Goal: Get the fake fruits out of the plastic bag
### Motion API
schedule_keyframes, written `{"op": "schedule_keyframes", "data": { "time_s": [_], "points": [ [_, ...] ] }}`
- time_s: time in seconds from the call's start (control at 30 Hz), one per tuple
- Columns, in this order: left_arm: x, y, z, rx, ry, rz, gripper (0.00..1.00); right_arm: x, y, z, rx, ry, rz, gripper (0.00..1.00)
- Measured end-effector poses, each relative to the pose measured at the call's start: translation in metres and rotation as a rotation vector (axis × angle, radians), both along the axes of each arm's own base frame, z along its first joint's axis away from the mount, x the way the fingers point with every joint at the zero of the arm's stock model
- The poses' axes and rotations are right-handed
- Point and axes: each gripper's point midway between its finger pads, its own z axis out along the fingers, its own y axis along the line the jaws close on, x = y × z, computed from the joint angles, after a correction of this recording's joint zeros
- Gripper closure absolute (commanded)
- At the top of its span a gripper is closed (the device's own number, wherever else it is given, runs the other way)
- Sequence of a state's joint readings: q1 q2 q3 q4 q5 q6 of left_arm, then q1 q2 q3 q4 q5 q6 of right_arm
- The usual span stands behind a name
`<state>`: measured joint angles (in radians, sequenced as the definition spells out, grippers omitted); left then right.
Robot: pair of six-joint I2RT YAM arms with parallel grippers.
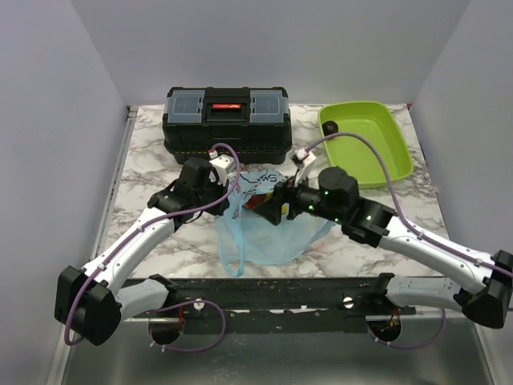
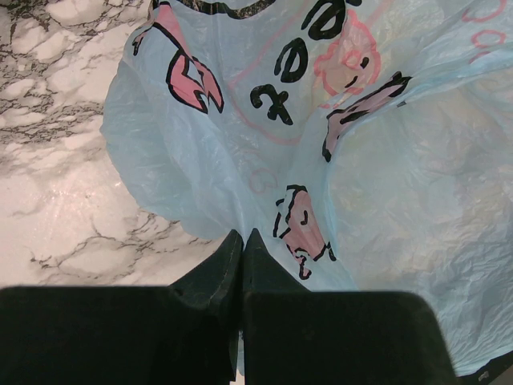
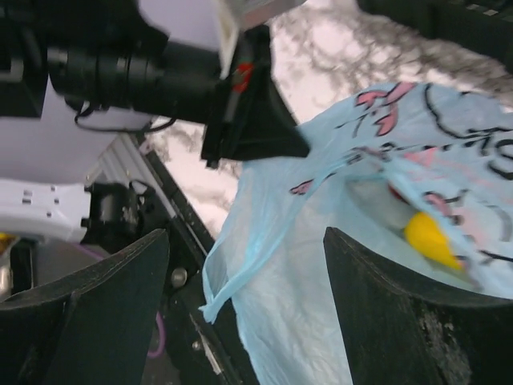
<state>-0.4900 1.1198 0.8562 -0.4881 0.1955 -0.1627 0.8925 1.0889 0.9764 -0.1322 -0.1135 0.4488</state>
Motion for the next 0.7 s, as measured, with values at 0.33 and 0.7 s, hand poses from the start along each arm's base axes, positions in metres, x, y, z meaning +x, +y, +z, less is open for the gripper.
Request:
{"op": "schedule_keyframes", "data": {
  "time_s": [0.33, 0.7],
  "points": [
    [0.001, 0.001, 0.000, 0.001, 0.001, 0.005, 1.00, 0.002, 0.027, -0.099, -0.239, 0.035, -0.076, 0.42],
    [0.002, 0.003, -0.001, 0.000, 0.004, 0.012, 1.00, 0.044, 0.025, -0.181, -0.436, -0.107, -0.174, 0.29]
  ]
}}
